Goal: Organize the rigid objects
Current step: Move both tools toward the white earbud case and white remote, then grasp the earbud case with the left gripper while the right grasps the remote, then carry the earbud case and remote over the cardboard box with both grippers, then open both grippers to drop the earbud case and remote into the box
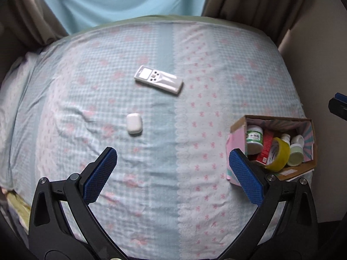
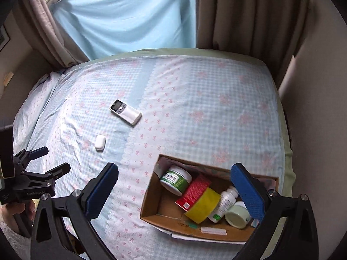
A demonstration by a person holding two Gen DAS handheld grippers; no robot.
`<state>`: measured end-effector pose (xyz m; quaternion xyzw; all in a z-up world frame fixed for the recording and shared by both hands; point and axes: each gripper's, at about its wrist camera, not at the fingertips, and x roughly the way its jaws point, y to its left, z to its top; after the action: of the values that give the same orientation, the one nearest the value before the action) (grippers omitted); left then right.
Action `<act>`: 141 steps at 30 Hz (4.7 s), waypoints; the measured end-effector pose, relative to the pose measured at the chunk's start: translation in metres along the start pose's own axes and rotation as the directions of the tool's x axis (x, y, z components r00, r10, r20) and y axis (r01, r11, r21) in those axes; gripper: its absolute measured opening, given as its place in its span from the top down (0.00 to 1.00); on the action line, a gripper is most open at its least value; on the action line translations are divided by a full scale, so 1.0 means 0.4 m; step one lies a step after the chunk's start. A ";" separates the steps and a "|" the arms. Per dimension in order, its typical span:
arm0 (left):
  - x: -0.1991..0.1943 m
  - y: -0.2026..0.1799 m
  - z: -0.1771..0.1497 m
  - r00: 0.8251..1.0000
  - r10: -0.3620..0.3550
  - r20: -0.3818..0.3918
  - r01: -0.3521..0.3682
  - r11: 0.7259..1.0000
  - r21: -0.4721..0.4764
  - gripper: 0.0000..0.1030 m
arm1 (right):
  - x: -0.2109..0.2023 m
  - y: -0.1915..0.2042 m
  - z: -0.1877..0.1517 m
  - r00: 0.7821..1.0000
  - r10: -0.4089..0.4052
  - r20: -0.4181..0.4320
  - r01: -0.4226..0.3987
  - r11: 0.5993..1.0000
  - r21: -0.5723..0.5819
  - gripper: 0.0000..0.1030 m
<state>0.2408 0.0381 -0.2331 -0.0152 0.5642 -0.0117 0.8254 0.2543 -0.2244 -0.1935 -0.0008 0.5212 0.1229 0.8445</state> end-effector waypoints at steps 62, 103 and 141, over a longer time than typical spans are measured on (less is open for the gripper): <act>0.667 0.273 0.111 0.965 -0.020 -0.261 -0.041 0.974 -0.224 0.60 | 1.065 0.592 0.304 0.856 -0.200 -0.477 -0.218 0.697 -0.683 0.47; 0.074 -0.339 0.141 0.937 -0.347 -0.041 0.349 0.920 0.178 0.60 | 0.018 -0.242 -0.003 0.990 -0.031 -0.135 0.061 0.973 0.223 0.47; 0.315 -0.633 -0.166 0.985 -0.085 -0.151 0.150 0.856 0.495 0.00 | 0.234 -0.444 -0.437 0.996 -0.050 -0.074 0.088 0.693 0.715 0.00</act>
<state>0.2244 -0.2201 -0.3649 0.1673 0.5896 -0.2103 0.7617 0.1775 -0.4001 -0.3782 0.3058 0.5477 -0.1218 0.7692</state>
